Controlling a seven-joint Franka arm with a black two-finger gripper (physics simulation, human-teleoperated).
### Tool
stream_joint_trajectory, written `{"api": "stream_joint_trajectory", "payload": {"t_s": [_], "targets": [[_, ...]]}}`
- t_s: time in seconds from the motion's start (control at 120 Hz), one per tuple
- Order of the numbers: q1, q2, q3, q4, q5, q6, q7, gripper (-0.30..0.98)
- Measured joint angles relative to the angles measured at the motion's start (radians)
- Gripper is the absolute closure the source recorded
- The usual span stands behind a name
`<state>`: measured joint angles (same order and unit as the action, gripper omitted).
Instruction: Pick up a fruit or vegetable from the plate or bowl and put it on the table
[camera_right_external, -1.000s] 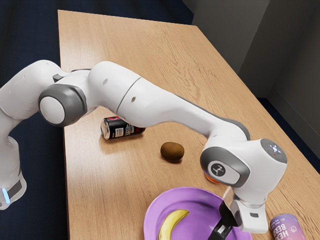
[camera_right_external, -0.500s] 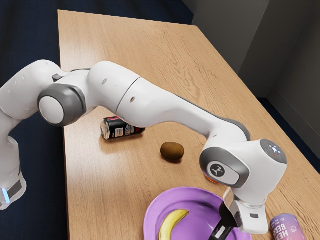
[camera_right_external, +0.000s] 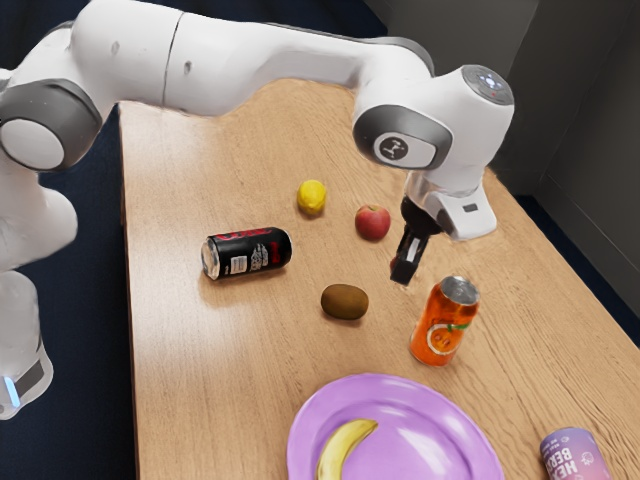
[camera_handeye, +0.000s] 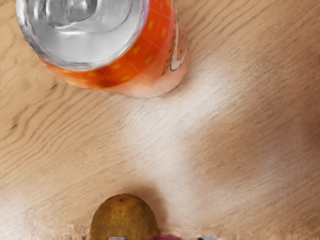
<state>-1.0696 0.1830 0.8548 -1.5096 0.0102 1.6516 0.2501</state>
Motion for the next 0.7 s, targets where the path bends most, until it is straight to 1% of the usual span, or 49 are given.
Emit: {"api": "stream_joint_trajectory", "payload": {"t_s": [0.05, 0.1, 0.117, 0.142, 0.15, 0.167, 0.183, 0.208, 0.242, 0.258, 0.275, 0.3, 0.325, 0.375, 0.408, 0.467, 0.55, 0.633, 0.7], "targets": [[0.044, -0.033, 0.045, -0.010, -0.006, 0.020, 0.015, 0.56], [0.142, -0.044, 0.055, 0.041, -0.012, 0.035, 0.041, 0.56], [0.187, -0.041, 0.045, 0.072, -0.013, 0.039, 0.050, 0.56], [0.291, -0.026, -0.014, 0.124, -0.015, 0.044, 0.065, 0.55], [0.334, -0.018, -0.046, 0.143, -0.016, 0.045, 0.070, 0.54], [0.444, 0.005, -0.140, 0.192, -0.017, 0.042, 0.080, 0.54], [0.574, 0.037, -0.268, 0.250, -0.016, 0.036, 0.089, 0.54], [0.772, 0.091, -0.489, 0.337, -0.008, 0.024, 0.103, 0.54], [0.977, 0.157, -0.748, 0.427, 0.019, 0.009, 0.119, 0.55], [1.051, 0.191, -0.853, 0.463, 0.035, 0.002, 0.126, 0.55], [1.106, 0.225, -0.931, 0.489, 0.050, -0.005, 0.133, 0.55], [1.165, 0.270, -1.013, 0.518, 0.068, -0.014, 0.143, 0.56], [1.213, 0.310, -1.069, 0.536, 0.082, -0.022, 0.153, 0.56], [1.288, 0.369, -1.152, 0.557, 0.101, -0.035, 0.172, 0.58], [1.319, 0.412, -1.185, 0.569, 0.110, -0.042, 0.183, 0.57], [1.341, 0.461, -1.212, 0.581, 0.120, -0.052, 0.201, 0.58], [1.345, 0.482, -1.224, 0.588, 0.130, -0.061, 0.225, 0.57], [1.334, 0.491, -1.222, 0.590, 0.134, -0.065, 0.252, 0.33], [1.320, 0.491, -1.222, 0.604, 0.137, -0.066, 0.273, 0.20]]}}
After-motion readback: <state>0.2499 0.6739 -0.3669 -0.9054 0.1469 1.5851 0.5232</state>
